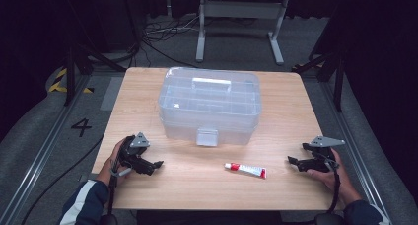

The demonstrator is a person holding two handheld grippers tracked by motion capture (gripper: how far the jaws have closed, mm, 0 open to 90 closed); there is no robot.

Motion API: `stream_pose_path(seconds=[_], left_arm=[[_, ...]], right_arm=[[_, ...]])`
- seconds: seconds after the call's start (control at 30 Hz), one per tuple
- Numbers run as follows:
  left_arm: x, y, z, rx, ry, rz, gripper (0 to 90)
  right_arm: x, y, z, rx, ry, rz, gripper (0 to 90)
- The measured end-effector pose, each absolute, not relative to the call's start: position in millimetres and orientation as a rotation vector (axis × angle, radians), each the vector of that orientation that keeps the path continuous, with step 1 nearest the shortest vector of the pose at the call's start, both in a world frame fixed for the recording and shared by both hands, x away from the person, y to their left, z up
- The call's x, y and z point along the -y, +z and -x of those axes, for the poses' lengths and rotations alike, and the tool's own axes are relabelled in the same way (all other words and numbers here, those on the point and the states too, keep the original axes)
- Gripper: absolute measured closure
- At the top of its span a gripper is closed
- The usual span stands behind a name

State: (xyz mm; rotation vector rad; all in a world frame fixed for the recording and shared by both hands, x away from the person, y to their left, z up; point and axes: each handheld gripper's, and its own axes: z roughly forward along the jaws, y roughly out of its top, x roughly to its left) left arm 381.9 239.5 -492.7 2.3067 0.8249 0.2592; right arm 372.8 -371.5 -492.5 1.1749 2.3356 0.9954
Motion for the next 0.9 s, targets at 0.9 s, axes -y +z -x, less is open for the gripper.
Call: stream_pose_path(seconds=[0.9], left_arm=[[-243, -493, -379, -0.881, 0.284, -2.282, 1.0]], right_arm=[[347, -392, -402, -2.217, 1.147, -0.953, 24.1]])
